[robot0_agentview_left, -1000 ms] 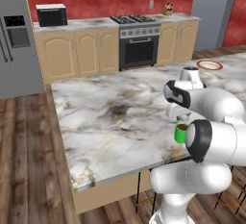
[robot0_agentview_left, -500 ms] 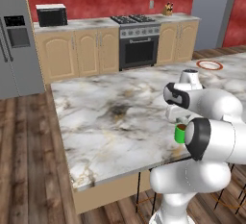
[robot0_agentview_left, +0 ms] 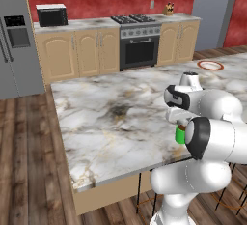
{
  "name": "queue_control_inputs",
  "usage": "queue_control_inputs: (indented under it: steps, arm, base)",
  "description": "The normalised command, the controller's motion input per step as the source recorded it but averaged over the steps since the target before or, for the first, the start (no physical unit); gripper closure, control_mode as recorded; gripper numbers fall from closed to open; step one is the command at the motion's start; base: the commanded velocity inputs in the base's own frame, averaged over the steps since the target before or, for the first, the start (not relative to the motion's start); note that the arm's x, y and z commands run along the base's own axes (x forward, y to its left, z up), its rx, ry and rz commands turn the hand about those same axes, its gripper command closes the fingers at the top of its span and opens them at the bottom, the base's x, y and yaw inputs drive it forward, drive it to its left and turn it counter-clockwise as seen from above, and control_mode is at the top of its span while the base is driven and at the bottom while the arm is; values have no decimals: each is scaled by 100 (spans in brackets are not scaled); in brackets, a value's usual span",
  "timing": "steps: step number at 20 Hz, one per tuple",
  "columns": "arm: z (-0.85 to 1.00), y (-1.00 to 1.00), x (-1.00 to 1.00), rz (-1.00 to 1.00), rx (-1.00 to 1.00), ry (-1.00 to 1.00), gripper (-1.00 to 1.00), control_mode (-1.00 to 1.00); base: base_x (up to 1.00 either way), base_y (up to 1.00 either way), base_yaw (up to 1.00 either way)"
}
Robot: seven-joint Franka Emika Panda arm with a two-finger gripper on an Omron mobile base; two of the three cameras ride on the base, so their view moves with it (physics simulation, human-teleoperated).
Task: Pick up the marshmallow and place it in the cup of hot chocolate on the dining counter.
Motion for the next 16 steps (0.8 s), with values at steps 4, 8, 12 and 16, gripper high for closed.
queue_control_inputs:
  steps: [4, 8, 12, 16]
  arm:
    - [0, -5, 0, -3, 0, 0, 100, -100]
    - [0, 0, 0, 0, 0, 0, -100, -100]
    - [0, 0, 0, 0, 0, 0, -100, -100]
    - [0, 0, 0, 0, 0, -1, -100, -100]
  base:
    - [0, 0, 0]
    - [0, 0, 0]
    - [0, 0, 0]
    - [0, 0, 0]
